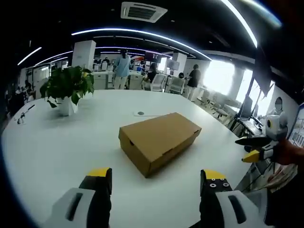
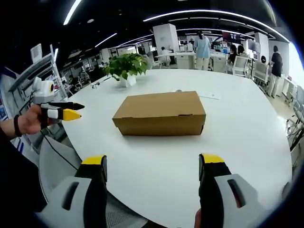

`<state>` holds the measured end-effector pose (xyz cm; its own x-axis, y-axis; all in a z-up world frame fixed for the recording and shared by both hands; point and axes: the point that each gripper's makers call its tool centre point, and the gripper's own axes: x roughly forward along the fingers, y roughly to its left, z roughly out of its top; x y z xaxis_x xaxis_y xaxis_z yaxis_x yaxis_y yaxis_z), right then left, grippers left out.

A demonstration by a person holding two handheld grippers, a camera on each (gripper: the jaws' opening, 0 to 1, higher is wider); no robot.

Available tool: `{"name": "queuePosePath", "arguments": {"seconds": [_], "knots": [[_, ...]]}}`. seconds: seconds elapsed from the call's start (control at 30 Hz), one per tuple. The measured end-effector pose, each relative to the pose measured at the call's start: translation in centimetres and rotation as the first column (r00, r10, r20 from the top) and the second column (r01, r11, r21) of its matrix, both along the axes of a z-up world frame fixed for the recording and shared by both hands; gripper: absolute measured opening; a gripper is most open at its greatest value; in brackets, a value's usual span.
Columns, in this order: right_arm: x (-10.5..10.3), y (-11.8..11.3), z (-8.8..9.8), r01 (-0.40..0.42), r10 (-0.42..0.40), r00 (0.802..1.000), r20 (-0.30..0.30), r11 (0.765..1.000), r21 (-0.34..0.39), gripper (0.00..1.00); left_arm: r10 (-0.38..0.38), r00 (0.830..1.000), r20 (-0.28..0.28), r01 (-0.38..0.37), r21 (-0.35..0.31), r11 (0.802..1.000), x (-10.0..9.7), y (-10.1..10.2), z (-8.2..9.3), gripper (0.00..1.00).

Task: Operate the shoe box by opening the lid, removing the specified soft item, and placing it in the target area until the item is outside and the box remains undamaged.

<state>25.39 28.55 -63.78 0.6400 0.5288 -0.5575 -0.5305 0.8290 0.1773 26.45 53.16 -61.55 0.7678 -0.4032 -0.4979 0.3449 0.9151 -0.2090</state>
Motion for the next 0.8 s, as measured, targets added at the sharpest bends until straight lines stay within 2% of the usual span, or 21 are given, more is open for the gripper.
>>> {"name": "queuePosePath", "arguments": {"seconds": [0.8], "knots": [[-0.28, -0.47, 0.10, 0.018, -0.018, 1.000, 0.003, 1.000, 0.001, 0.74, -0.027, 1.000, -0.002, 0.027, 0.001, 1.000, 0.12, -0.73, 0.00, 0.77]]}}
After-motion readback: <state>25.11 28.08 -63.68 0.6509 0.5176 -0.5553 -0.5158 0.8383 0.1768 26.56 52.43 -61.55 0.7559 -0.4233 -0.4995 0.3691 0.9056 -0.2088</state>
